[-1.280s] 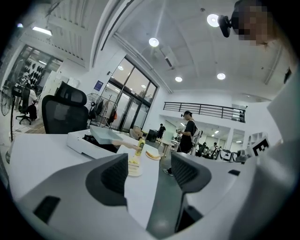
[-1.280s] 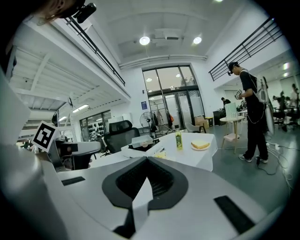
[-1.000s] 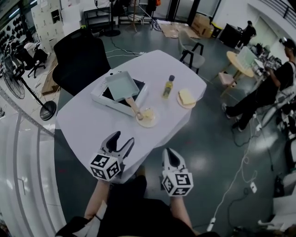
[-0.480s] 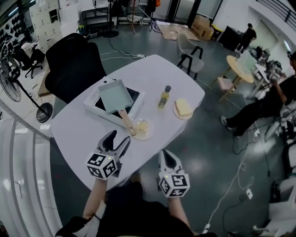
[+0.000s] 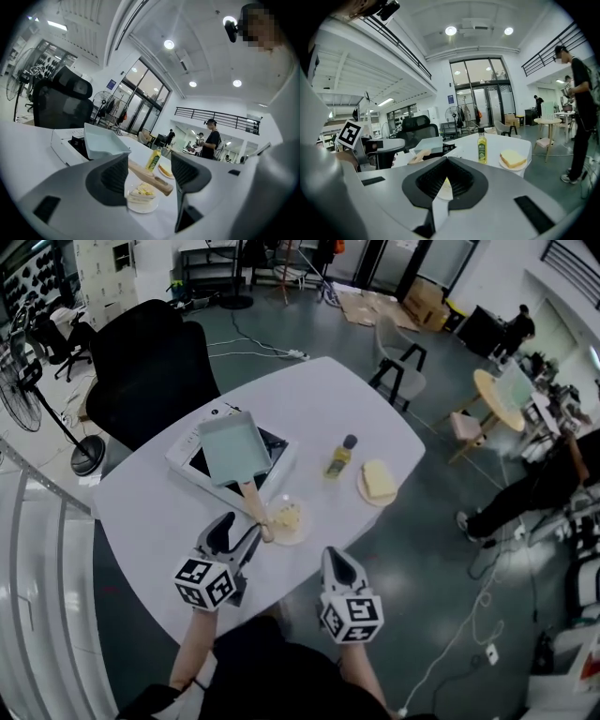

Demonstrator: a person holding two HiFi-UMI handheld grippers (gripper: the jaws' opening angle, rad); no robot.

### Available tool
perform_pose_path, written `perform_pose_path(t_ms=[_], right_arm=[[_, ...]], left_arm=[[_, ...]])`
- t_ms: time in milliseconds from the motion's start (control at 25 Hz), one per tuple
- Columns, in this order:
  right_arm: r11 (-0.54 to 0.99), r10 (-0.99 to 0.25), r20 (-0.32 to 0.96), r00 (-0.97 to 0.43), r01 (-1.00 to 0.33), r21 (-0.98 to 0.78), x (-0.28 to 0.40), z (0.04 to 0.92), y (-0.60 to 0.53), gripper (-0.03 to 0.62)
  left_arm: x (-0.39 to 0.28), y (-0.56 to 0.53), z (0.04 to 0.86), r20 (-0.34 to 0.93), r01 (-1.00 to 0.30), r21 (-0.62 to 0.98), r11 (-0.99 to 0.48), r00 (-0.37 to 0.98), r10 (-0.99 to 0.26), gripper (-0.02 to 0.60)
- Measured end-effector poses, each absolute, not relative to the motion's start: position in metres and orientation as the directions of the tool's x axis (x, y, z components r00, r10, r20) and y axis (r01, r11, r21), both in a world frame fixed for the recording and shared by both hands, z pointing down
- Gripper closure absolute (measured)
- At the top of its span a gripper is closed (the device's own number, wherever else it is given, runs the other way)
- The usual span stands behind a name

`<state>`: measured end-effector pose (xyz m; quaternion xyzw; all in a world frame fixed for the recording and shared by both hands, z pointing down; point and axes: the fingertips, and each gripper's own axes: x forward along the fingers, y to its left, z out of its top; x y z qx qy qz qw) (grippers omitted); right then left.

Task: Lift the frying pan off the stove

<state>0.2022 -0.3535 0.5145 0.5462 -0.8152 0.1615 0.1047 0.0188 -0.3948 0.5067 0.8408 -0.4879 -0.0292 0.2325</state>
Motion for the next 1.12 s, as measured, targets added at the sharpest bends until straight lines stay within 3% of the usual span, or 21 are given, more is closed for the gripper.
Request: perform_pose_path(t_ms=[520,1120], right_arm=[[0.434,-0.814,0.367,-0.449,-0.892,-0.130,0.179,0.522,-0.378,0.589],[0.655,-0.659,0.366,-0.657,-0.740,-0.151,0.155,0.521,-0.465,0.589]], left_arm=[[-0.001,-0.377,0.524,0.185,-0.803,0.490,-0.339,0.476,-0.860,0.310],[-0.004,-0.419,0.522,0.195,-0.842,0.521,-0.139,0.276,-0.941,0.310]])
